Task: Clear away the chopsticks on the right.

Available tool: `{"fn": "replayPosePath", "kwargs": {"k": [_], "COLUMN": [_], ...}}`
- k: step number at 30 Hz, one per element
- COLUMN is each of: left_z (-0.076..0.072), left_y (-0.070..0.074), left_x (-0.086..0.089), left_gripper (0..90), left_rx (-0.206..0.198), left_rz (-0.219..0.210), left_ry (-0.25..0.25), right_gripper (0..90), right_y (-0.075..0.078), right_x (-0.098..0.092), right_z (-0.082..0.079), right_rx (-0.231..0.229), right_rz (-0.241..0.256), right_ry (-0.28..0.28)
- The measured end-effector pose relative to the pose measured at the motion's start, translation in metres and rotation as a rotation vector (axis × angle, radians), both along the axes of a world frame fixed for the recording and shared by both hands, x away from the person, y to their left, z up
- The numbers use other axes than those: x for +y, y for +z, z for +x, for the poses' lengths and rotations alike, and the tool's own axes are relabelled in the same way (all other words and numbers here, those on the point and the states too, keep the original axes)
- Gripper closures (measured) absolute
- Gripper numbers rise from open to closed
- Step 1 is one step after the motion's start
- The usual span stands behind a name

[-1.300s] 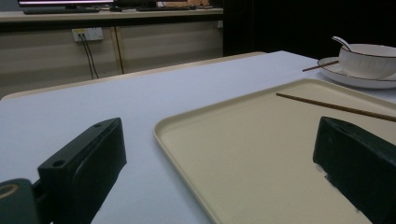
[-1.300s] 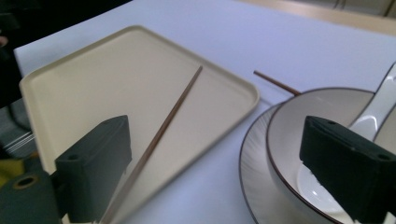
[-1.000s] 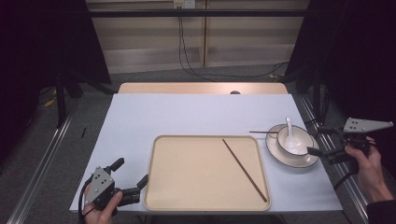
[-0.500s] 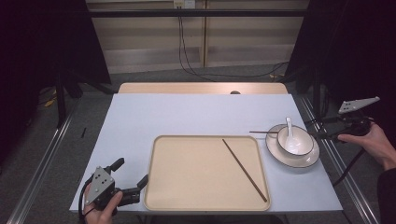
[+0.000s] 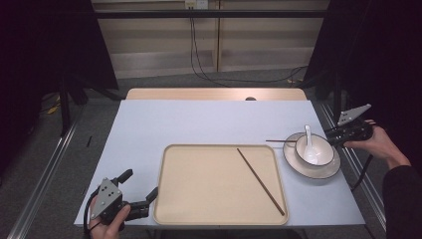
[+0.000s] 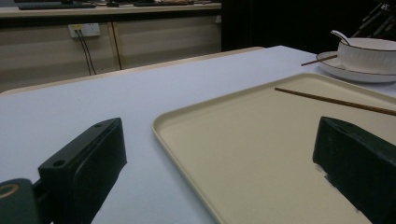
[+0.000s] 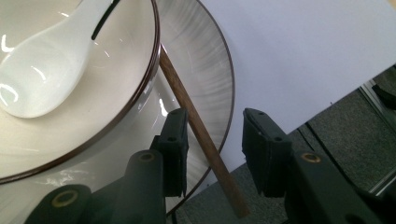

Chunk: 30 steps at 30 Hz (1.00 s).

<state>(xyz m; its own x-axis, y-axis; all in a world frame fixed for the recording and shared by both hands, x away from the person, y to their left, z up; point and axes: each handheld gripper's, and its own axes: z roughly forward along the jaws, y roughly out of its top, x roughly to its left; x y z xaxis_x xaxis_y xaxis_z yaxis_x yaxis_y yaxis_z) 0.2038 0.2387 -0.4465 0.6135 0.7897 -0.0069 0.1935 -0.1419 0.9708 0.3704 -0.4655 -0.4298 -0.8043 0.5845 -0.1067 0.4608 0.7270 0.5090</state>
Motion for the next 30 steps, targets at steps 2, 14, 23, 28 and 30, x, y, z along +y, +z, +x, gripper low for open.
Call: {"fn": "replayPosePath", "kwargs": {"k": [2, 14, 23, 28, 30], "left_z": [0.000, 0.000, -0.001, 0.000, 0.000], "left_y": [0.000, 0.000, 0.001, 0.000, 0.001], "left_x": [0.000, 0.002, 0.000, 0.000, -0.001], "left_gripper": [2.7, 2.7, 2.7, 2.7, 2.7], "left_rx": [-0.001, -0.002, -0.009, -0.007, -0.012], "left_rz": [-0.001, 0.014, 0.017, 0.012, 0.016], "left_ry": [-0.001, 0.003, -0.006, -0.009, -0.013], "right_gripper": [62.9, 75.4, 84.5, 84.5, 84.5], "right_y": [-0.002, -0.013, -0.007, -0.006, -0.004], "right_x": [0.006, 0.014, 0.007, 0.001, 0.000], "right_z": [0.004, 0.016, 0.012, 0.007, 0.007], "right_rx": [-0.002, -0.029, -0.040, -0.049, -0.027], "right_rz": [-0.027, -0.069, -0.045, -0.013, 0.007], "right_ry": [0.015, 0.062, 0.050, 0.016, 0.001]}}
